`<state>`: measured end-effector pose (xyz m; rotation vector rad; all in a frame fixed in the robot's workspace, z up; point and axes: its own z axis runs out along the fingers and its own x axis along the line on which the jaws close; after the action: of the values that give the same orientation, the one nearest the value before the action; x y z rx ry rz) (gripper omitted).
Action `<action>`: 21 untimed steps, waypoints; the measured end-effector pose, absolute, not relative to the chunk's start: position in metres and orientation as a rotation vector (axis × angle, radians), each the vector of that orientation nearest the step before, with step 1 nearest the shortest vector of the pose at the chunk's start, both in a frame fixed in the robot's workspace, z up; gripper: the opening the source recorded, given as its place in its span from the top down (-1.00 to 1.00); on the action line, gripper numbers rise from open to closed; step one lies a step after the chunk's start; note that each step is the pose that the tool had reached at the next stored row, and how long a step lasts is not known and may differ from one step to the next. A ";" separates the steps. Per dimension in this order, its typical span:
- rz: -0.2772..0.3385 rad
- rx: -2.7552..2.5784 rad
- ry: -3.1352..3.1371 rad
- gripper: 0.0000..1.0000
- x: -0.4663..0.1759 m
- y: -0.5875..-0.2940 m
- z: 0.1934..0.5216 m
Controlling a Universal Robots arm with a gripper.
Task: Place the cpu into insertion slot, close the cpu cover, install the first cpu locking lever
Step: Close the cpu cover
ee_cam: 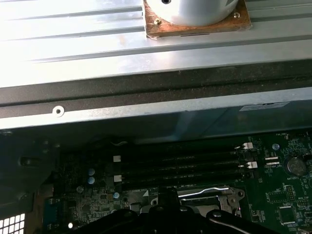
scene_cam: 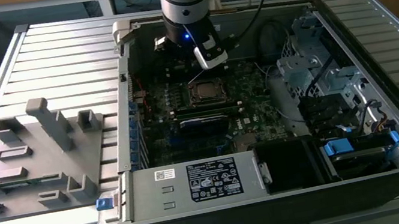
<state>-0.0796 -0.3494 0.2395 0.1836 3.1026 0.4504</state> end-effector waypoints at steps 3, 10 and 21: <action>0.450 0.183 3.102 0.80 -0.080 -0.349 0.238; 0.450 0.183 3.101 0.80 -0.077 -0.349 0.234; 0.449 0.183 3.101 0.80 -0.063 -0.349 0.232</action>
<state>-0.0634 -0.3494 0.2316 0.1828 3.1006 0.4492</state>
